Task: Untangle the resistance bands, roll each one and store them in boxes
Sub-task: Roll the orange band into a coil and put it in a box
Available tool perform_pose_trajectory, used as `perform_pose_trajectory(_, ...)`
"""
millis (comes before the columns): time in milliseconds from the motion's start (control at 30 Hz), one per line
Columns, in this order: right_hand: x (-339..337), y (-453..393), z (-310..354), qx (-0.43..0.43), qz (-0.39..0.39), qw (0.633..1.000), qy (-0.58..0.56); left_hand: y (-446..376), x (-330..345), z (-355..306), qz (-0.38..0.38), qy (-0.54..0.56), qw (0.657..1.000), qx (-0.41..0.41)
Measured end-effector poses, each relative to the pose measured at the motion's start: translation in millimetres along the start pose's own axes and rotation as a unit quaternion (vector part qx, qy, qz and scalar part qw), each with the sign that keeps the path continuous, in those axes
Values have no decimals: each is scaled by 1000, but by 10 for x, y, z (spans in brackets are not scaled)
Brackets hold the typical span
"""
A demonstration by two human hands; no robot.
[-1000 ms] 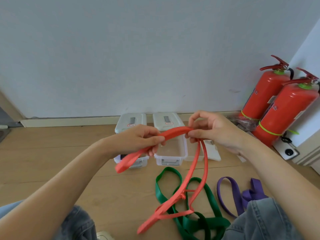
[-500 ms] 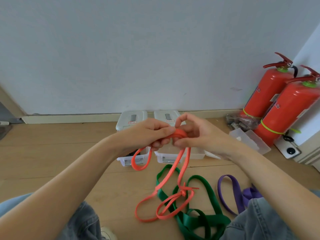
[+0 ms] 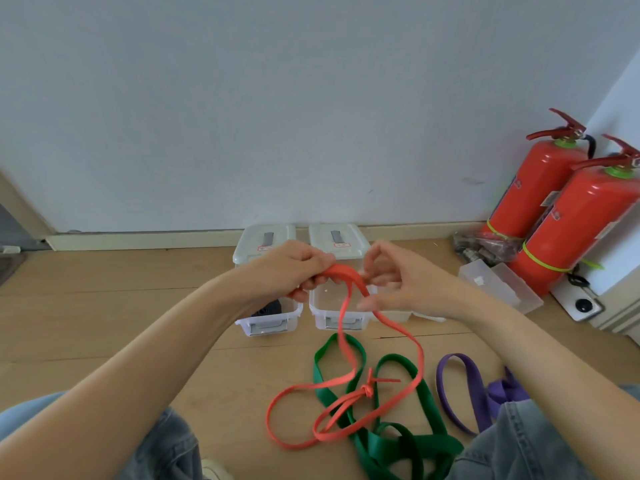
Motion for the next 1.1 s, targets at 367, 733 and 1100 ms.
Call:
perform_pose_trajectory(367, -22, 8, 197, -59, -21, 998, -26, -70, -64, 72, -59, 86, 994, -27)
perform_pose_trajectory(733, -40, -6, 268, -105, -107, 987, -60, -43, 10, 42, -35, 233, 970, -63)
perform_pose_trajectory(1100, -66, 68, 384, -160, -144, 975, 49, -3, 8, 46, 34, 72, 996, -30)
Point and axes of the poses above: each hand's wrist, its own y-axis away from the middle knuckle, its own x-axis out of the palm, z = x × y, the point moved 5 cm from there along -y, towards the middle knuckle, and after that the axes turned 9 degrees about -z, right-handed, at the moved point
